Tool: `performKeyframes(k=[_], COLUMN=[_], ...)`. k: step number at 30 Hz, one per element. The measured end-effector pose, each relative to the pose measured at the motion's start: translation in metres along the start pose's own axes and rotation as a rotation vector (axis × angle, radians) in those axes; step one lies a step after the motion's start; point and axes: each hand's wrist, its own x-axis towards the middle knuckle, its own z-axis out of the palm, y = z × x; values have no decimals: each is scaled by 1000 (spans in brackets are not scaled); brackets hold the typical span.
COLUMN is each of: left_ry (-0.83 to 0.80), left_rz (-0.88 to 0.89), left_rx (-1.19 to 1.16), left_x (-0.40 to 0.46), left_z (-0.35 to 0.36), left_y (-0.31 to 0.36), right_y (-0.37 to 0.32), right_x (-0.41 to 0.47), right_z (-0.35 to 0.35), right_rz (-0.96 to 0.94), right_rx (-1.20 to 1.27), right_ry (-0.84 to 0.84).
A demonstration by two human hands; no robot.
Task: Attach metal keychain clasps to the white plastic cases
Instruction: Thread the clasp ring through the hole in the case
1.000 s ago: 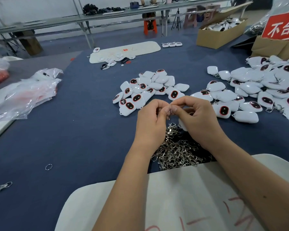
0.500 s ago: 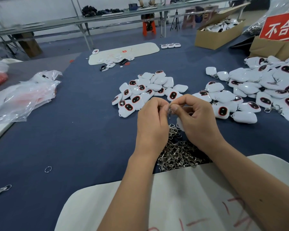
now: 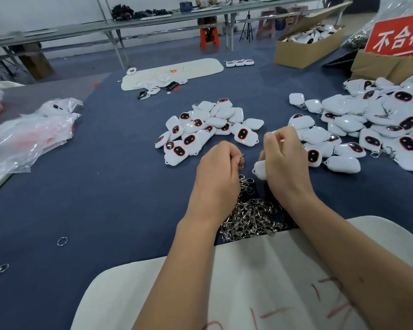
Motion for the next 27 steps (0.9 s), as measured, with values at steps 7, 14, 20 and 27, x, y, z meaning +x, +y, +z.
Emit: performKeyframes(k=[7,14,20,27], left_ry=[-124,-131,-136,-136], left_rz=[-29,-2,-4,-10], left_rx=[50,65,58,60], left_x=[-1,-1,-2,-3], left_z=[1,1,0,0], left_y=[-3,-3,0,2], right_y=[8,10,10,5], right_x=[7,9,8,5], right_z=[-1,1,3,2], right_rz=[142,-31,-50,-92], right_rx=[205,98,13,-35], right_ry=[-60,-106,-127,-138])
